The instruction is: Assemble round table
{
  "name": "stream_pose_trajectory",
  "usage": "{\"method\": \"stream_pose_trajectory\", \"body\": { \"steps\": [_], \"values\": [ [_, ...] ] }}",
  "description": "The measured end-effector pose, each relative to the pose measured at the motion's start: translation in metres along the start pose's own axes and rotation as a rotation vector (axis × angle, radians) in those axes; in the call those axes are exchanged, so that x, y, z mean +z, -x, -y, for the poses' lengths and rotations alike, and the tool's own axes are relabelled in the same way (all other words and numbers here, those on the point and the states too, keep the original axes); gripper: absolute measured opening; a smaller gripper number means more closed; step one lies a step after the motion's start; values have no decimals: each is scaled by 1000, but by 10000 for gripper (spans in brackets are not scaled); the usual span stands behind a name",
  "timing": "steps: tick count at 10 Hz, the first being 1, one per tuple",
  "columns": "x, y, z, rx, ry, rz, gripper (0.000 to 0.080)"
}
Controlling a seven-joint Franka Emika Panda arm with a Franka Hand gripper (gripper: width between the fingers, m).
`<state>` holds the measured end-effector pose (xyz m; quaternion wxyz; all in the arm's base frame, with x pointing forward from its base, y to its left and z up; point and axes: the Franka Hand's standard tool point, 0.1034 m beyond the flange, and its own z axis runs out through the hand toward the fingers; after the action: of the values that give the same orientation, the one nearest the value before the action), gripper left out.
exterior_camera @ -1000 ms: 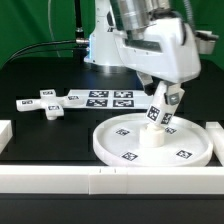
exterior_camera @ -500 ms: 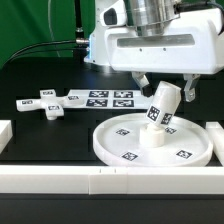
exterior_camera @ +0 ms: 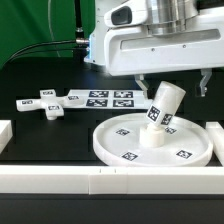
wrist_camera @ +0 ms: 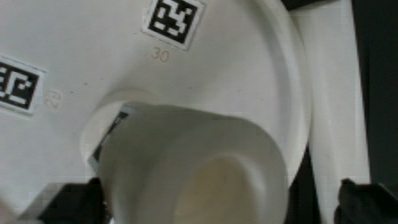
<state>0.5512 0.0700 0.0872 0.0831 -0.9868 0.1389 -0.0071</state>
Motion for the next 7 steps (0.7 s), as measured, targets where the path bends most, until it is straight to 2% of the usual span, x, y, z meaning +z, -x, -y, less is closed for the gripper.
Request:
{"method": "stream_pose_trajectory", "body": {
  "steps": [1,4,7],
  "values": [
    [0,1,1,-140,15,0,649],
    [0,0,-1,-330,16,0,649],
    [6,-1,-1,-672,67,-24,649]
  ]
}}
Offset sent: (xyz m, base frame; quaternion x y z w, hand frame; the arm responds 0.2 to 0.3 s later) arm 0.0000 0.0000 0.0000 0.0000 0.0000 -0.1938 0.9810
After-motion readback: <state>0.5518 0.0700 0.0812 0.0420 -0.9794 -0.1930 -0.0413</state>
